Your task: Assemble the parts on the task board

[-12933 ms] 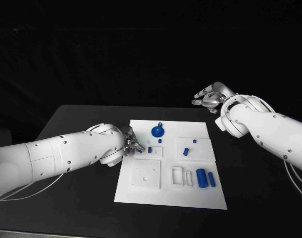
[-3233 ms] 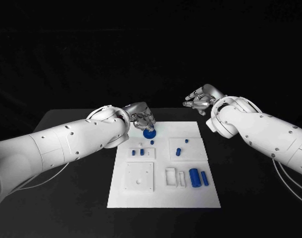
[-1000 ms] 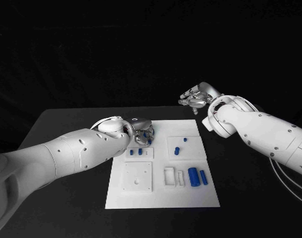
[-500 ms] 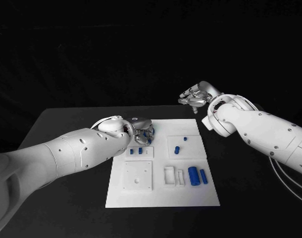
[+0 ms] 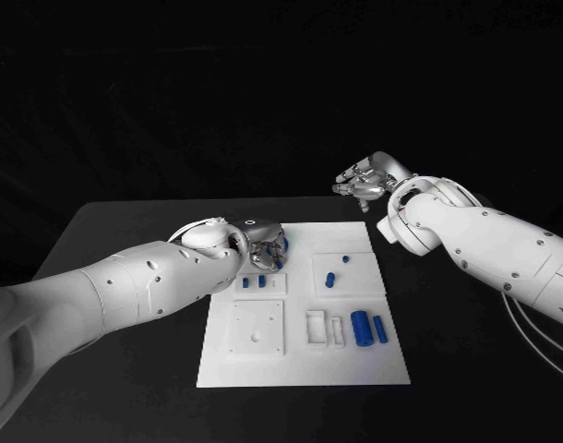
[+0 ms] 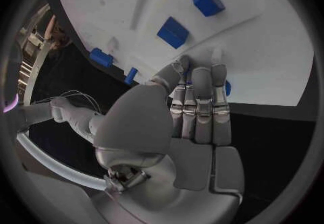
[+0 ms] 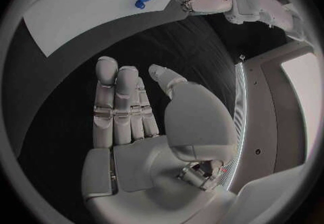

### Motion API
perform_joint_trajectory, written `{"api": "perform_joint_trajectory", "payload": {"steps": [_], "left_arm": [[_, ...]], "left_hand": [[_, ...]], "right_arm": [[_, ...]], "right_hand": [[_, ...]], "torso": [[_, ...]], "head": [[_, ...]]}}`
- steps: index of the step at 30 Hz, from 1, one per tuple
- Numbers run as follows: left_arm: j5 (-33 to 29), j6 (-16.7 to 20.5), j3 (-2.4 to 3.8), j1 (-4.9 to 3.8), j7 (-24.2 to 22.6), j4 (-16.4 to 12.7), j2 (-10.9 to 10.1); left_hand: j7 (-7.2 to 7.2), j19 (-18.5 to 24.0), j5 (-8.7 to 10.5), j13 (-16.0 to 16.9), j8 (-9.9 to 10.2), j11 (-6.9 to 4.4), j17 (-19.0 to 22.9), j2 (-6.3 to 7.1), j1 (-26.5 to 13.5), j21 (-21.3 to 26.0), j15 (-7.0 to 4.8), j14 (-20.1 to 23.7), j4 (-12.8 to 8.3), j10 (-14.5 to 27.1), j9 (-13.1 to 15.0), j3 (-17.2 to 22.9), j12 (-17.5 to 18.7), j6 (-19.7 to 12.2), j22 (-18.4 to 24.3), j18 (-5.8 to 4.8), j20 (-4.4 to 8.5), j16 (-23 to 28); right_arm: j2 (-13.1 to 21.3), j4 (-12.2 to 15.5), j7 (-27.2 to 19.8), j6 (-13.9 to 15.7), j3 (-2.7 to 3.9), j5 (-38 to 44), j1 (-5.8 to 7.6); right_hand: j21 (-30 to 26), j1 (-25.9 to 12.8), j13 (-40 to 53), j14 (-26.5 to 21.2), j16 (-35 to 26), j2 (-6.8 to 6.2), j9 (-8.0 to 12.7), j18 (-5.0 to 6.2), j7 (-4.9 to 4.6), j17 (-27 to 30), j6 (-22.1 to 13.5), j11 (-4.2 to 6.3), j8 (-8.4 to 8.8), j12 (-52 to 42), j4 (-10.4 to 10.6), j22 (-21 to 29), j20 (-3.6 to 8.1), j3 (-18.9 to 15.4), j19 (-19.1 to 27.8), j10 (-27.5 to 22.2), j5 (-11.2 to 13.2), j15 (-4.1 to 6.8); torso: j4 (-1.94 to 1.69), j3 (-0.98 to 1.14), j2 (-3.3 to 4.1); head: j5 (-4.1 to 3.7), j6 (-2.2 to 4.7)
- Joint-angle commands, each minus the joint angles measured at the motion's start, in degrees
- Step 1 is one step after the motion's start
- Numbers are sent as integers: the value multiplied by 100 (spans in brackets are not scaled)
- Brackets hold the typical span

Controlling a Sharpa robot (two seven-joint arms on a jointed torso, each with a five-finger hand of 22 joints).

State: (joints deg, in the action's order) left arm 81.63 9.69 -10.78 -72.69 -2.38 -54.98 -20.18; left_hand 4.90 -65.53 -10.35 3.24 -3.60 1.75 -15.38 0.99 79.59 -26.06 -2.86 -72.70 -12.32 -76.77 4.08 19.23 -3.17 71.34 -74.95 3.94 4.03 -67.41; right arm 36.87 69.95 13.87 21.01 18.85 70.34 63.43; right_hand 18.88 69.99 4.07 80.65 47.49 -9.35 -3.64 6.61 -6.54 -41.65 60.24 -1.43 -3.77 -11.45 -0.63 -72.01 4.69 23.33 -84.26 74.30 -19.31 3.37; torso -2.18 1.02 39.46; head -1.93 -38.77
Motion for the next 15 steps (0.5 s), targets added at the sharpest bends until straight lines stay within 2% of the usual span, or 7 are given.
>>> {"api": "perform_joint_trajectory", "payload": {"steps": [1,8,15], "left_arm": [[-133,258,4,10,-111,-45,-22],[-279,432,58,26,-143,-166,-157],[-519,401,238,25,-134,-449,-382]], "left_hand": [[7,47,29,21,-4,-1,-5,-60,-67,-32,11,-38,7,-8,-8,19,-27,11,-129,111,-15,11],[10,49,19,21,-3,7,-18,-59,-58,-93,12,-59,-22,10,-9,32,-25,4,-126,126,-13,28],[27,89,30,20,-2,35,-18,-53,-43,-154,30,-51,-61,80,-15,57,-23,-53,-131,147,-30,61]], "right_arm": [[-5,-1,-54,2,3,1,2],[-14,-14,-58,-3,3,1,2],[4,-20,-56,-10,3,1,2]], "right_hand": [[-44,-56,-4,-24,22,-8,0,54,-25,14,-33,-8,21,29,36,-11,-26,-23,-175,49,11,-15],[-44,-74,-4,-25,24,3,0,54,-24,18,-31,-10,20,29,57,-14,-26,-40,-177,48,56,-15],[-57,-57,-4,-25,30,5,0,55,-25,27,-34,-10,21,31,62,-18,-26,-52,-179,46,45,-14]], "torso": [[-3,-1,0],[1,1,0],[-25,-4,-17]], "head": [[-6,-5],[-2,6],[-10,-10]]}}
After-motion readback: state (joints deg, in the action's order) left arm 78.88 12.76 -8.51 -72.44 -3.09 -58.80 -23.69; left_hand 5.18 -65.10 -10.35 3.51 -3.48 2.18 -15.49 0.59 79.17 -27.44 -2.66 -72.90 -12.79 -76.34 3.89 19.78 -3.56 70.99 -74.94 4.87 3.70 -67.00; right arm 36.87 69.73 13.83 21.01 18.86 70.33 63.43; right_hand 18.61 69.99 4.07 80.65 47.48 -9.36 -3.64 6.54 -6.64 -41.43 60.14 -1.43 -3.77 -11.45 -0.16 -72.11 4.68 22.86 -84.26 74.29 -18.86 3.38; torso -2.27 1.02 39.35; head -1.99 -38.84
